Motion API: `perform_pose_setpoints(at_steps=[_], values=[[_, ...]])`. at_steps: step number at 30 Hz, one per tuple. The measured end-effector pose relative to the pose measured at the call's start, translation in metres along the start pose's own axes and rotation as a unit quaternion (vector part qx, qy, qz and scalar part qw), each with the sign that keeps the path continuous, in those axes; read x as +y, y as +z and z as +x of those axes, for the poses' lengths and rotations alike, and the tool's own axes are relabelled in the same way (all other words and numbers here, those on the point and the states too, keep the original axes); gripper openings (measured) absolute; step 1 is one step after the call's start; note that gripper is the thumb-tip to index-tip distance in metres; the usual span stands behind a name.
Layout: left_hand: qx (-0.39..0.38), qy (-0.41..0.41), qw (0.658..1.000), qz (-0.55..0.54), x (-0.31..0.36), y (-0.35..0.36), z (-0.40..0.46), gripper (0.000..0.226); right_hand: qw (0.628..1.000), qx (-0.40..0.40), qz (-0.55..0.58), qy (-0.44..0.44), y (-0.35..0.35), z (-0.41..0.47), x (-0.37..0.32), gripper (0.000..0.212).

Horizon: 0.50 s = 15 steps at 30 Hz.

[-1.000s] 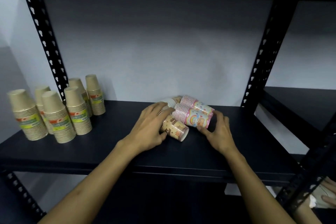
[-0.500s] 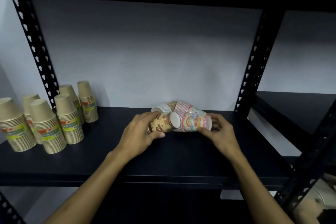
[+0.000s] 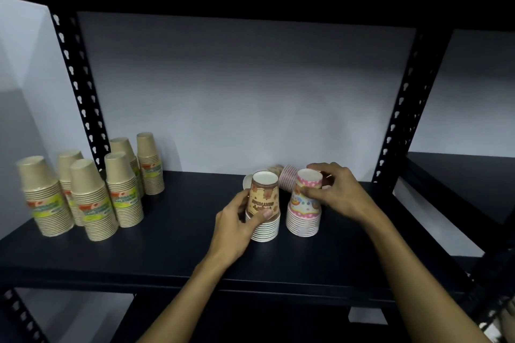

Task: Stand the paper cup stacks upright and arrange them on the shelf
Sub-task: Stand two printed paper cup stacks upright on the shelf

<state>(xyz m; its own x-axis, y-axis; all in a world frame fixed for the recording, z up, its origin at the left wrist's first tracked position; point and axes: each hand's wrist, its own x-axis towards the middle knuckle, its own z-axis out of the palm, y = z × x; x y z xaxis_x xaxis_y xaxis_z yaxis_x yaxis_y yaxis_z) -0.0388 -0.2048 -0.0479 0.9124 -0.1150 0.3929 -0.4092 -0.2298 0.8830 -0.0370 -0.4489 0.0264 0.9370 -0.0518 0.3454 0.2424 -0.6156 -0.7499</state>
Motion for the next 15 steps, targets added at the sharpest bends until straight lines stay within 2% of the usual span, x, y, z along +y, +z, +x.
perform_pose_setpoints(at_steps=[5,9,12,15], values=[[-0.006,-0.011,1.000,0.000,-0.004,-0.002,0.000,0.058,0.999,0.028,0.040,-0.001,0.008,-0.009,0.003,0.066],[-0.098,-0.025,0.995,0.025,-0.011,-0.009,0.001,0.077,0.991,0.038,0.124,0.041,0.025,-0.032,0.020,0.096],[-0.152,-0.028,0.988,0.023,-0.019,-0.012,0.005,0.091,0.990,0.062,0.118,0.049,0.044,-0.051,0.032,0.096],[-0.153,-0.028,0.988,0.017,-0.022,-0.012,0.006,0.086,0.988,0.093,0.112,0.055,0.055,-0.059,0.037,0.087]])
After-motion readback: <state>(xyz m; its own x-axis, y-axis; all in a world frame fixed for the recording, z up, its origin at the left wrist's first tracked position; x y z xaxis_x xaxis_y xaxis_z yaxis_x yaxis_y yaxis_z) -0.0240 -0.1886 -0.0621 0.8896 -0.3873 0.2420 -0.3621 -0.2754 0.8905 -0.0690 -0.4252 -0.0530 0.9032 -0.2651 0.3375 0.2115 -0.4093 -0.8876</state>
